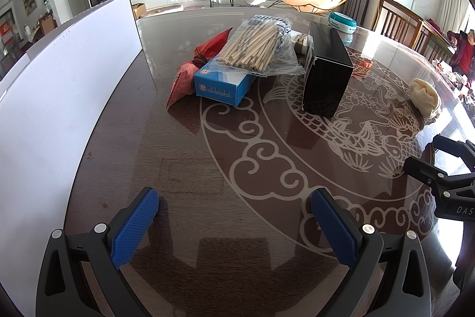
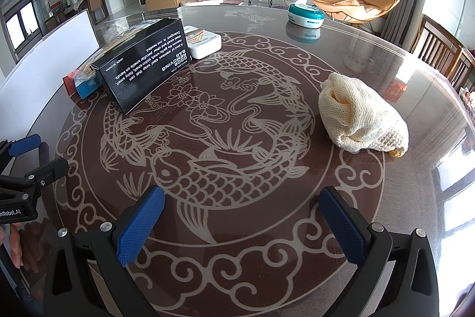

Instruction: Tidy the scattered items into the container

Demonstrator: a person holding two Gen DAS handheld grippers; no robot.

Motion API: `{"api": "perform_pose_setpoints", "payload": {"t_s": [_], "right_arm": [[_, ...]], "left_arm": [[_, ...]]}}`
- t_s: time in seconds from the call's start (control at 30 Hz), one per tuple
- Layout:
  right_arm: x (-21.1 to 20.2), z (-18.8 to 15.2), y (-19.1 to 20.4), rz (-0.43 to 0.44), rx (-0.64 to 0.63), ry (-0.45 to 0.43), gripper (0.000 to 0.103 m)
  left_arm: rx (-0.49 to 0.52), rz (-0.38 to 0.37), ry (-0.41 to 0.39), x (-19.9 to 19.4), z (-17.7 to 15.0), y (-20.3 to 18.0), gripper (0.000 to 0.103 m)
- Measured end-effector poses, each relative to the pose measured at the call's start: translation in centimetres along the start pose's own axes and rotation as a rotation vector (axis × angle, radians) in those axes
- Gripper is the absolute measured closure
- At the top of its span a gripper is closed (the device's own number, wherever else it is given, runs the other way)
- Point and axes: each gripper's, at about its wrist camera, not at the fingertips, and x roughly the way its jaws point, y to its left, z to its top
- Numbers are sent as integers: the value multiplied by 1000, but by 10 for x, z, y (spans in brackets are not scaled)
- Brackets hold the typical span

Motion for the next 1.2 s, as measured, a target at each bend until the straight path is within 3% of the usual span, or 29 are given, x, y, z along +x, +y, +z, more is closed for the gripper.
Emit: {"api": "perform_pose_setpoints", "payload": {"t_s": [0.53,0.77,1.03,1.2], "right_arm": [[0,0,0,0,0,0,0],[0,0,0,0,0,0,0],[-1,-1,-1,8,-14,2,0],[-26,-36,-30,7,-12,0,0]], "left_arm": [[2,-1,0,0,0,1,0],[118,-88,10,3,3,-16,0],[183,-134,7,29,42,-44,0],[197,-144,4,46,66,-58,0]]}}
